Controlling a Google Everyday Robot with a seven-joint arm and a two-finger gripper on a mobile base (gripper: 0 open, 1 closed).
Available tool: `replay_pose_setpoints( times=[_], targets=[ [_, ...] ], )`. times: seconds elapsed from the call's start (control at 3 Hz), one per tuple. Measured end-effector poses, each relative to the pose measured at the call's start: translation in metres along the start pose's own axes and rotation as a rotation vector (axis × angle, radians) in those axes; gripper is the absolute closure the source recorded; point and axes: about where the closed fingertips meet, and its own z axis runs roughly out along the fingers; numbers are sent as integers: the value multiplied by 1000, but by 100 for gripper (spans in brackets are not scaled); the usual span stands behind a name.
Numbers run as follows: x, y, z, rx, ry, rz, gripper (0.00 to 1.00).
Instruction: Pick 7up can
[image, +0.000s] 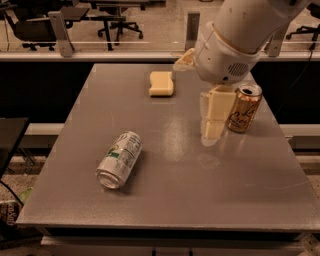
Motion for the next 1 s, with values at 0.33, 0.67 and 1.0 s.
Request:
replay_pose_setpoints(
  times=[0.33, 0.67, 1.0],
  targets=[
    [-35, -2, 24, -54, -45, -136, 0],
    [-67, 1, 48, -118, -72, -279, 0],
    [-87, 3, 72, -176, -74, -381, 0]
  ],
)
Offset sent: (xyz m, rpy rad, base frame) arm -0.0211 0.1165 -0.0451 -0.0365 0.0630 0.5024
